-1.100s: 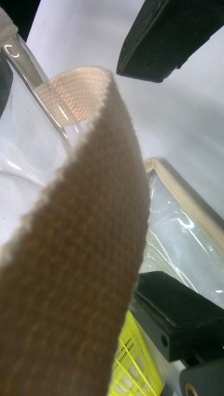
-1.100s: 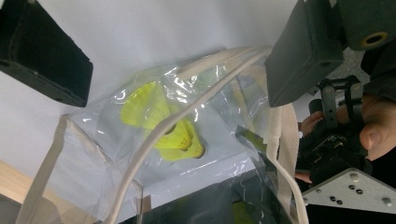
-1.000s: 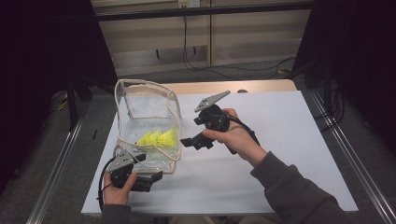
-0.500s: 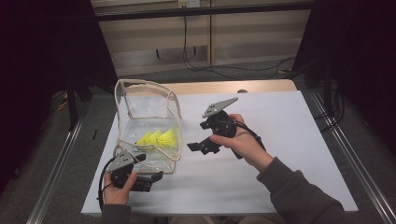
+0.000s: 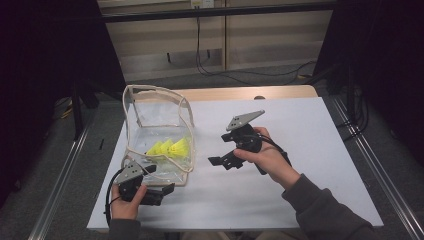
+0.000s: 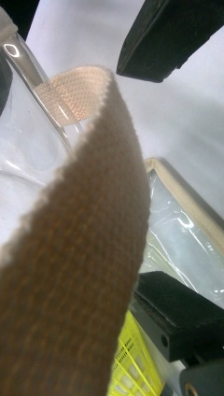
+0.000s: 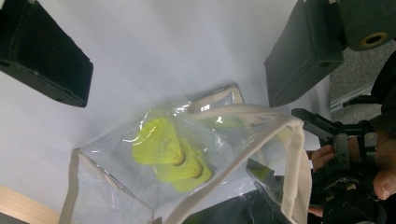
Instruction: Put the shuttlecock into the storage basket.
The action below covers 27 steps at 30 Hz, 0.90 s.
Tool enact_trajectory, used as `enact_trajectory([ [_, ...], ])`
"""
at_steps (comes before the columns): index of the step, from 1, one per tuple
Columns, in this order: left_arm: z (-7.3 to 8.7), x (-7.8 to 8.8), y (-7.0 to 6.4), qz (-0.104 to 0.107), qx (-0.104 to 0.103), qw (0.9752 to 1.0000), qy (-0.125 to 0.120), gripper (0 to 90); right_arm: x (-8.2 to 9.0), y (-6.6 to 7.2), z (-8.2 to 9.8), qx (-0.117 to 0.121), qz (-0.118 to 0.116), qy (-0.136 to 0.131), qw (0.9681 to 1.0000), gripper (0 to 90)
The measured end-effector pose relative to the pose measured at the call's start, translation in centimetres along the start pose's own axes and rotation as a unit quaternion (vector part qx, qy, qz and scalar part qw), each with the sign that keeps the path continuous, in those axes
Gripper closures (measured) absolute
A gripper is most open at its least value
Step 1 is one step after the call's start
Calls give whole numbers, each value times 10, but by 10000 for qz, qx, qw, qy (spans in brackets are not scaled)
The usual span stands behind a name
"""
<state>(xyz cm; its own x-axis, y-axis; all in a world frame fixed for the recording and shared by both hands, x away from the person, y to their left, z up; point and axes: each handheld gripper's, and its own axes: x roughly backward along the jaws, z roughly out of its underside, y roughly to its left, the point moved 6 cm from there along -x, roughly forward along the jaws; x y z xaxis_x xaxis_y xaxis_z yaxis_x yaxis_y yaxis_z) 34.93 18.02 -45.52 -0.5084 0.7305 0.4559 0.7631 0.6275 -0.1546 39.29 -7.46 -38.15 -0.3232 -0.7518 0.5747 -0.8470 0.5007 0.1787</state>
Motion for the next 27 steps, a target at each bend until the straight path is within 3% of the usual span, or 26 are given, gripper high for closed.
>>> enact_trajectory([
  [27,0,0,0,-12,-27,10000,37,19,27,-21,47,-235,174,-154,9995,72],
])
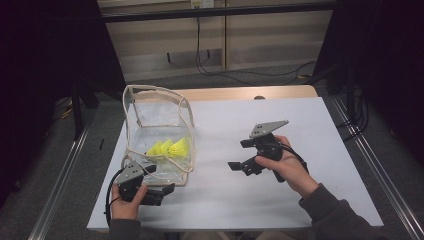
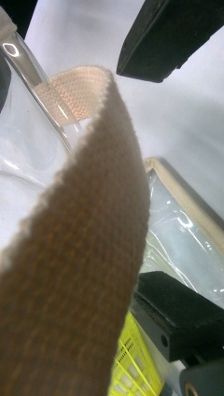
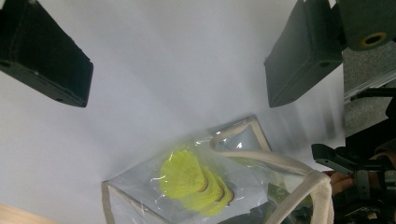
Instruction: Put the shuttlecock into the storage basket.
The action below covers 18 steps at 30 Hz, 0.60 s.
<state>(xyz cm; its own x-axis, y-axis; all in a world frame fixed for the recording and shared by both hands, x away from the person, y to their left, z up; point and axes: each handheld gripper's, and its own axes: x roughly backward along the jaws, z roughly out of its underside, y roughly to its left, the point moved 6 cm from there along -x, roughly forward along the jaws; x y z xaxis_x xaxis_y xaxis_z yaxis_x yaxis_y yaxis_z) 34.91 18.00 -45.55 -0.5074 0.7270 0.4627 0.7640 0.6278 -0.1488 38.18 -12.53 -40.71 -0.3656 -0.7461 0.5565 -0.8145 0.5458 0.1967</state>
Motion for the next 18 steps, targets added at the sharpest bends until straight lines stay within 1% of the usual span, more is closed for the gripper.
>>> enact_trajectory([
  [6,0,0,0,-1,0,10000,-10,19,6,-6,9,-53,62,-24,10000,72],
  [11,0,0,0,-2,1,10000,1,18,10,-9,14,-110,77,-110,9998,72],
  [18,0,0,0,-2,4,10000,4,18,15,-14,24,-165,124,-127,9997,71],
])
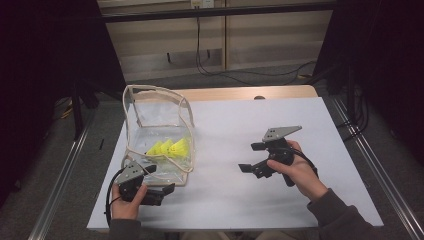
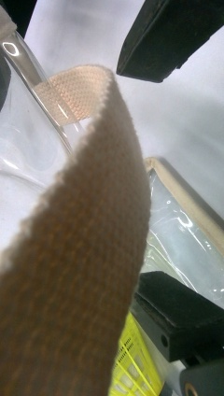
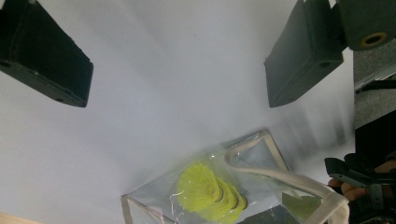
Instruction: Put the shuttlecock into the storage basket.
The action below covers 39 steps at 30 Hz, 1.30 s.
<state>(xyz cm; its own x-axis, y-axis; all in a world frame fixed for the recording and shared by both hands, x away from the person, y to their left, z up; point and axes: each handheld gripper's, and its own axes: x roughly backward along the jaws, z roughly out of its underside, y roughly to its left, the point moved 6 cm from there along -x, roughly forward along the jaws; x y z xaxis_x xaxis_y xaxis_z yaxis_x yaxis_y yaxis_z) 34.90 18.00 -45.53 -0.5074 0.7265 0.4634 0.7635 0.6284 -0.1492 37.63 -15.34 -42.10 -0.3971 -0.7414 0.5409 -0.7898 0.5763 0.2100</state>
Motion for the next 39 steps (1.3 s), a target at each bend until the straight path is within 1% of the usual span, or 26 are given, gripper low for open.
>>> enact_trajectory([
  [11,0,0,0,-26,-10,10000,19,18,10,-6,13,-51,71,-68,9999,71],
  [19,0,0,0,-22,-11,10000,14,18,13,-9,24,-39,127,-64,9999,69],
  [23,0,0,0,-26,-12,10000,15,18,15,-11,29,-71,148,-80,9998,68],
  [30,0,0,0,-31,-9,10000,8,19,22,-12,36,-80,194,-81,9997,69],
  [39,0,0,0,-31,-10,10000,8,18,32,-17,48,-101,330,-87,9994,66],
])
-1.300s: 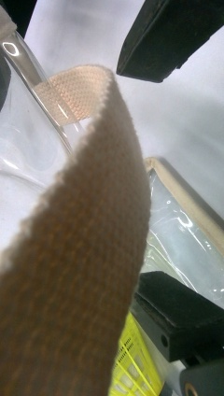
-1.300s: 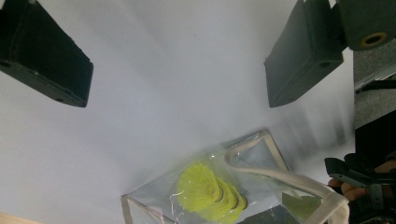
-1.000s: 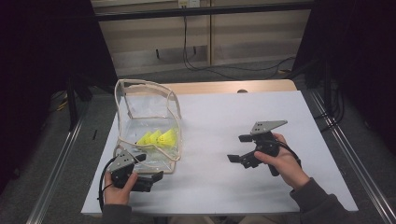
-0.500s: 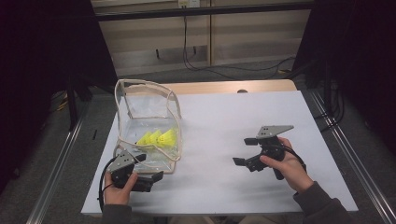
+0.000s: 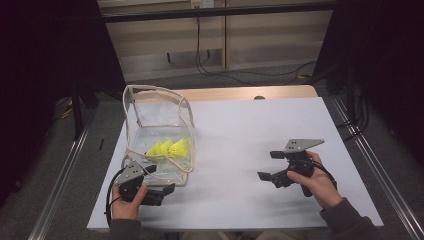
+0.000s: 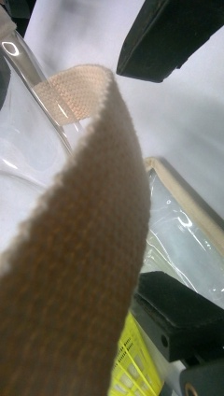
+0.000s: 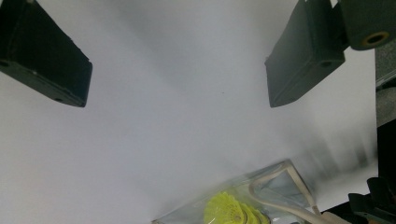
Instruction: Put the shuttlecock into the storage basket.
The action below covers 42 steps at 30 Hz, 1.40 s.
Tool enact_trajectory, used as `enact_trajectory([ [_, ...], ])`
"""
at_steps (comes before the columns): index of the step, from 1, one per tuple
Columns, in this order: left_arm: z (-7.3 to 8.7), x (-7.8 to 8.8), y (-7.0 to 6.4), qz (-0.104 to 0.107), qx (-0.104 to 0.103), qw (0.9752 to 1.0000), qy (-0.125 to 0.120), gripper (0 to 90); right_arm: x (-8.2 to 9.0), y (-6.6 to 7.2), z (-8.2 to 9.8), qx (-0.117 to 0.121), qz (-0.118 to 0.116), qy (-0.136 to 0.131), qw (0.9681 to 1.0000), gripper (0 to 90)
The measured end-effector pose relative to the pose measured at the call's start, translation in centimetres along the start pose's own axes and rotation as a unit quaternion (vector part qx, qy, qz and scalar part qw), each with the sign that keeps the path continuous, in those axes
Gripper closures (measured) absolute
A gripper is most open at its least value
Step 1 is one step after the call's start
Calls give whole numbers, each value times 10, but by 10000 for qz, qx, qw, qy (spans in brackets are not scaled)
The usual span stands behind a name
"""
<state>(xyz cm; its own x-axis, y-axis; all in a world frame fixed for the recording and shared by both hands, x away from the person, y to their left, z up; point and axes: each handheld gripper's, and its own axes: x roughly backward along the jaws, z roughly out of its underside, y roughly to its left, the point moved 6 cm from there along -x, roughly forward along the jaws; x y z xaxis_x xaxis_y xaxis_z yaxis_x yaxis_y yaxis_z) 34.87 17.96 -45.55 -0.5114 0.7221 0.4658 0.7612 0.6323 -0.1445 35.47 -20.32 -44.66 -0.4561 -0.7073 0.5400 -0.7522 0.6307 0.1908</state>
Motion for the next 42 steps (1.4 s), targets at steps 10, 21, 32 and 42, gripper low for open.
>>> enact_trajectory([
  [10,0,0,0,12,3,10000,-16,18,6,-3,7,-13,77,-59,10000,66],
  [21,0,0,0,-4,-6,10000,5,18,12,-6,17,-73,115,-71,9999,65],
  [32,0,0,0,-11,-7,10000,14,18,20,-12,29,-115,232,-122,9996,65],
  [42,0,0,-1,-28,0,10000,30,18,23,-13,31,-108,234,-213,9994,65],
])
